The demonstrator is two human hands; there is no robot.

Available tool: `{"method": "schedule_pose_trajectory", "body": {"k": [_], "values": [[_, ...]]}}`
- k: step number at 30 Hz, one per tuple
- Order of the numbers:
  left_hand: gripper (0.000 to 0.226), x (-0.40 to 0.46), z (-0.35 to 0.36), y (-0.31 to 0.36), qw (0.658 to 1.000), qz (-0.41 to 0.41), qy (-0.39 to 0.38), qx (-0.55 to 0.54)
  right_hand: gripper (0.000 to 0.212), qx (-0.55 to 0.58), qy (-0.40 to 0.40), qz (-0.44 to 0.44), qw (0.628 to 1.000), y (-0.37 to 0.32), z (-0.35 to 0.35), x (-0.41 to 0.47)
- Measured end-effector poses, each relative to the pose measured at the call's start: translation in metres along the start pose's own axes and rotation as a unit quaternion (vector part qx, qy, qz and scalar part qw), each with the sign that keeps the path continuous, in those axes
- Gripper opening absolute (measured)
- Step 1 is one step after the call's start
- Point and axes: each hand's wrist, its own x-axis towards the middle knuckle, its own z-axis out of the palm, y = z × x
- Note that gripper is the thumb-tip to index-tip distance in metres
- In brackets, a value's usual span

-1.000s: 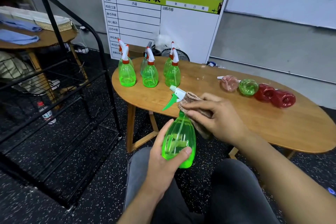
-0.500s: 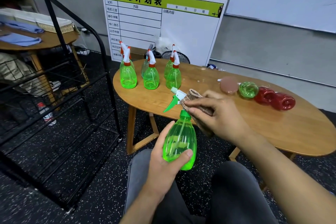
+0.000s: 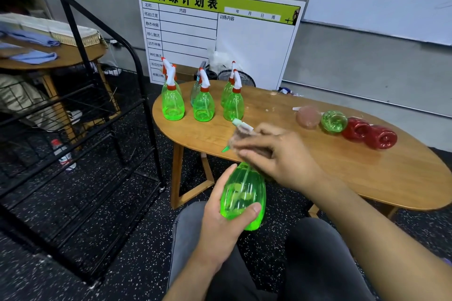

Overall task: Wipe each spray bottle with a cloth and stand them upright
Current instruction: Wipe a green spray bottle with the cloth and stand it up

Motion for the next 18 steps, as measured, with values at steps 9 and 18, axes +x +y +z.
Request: {"method": "schedule_pose_trajectory", "body": {"k": [9, 18], "values": [[0.08, 0.0, 0.001, 0.002, 1.0, 0.002, -0.008, 0.01, 0.038, -0.013, 0.082, 0.05, 0.995, 0.005, -0.007, 0.004], [0.08, 0.001, -0.001, 0.0, 1.0, 0.001, -0.005, 0.006, 0.038, 0.019, 0.042, 0.058, 0.997, 0.002, -0.004, 0.001]]}}
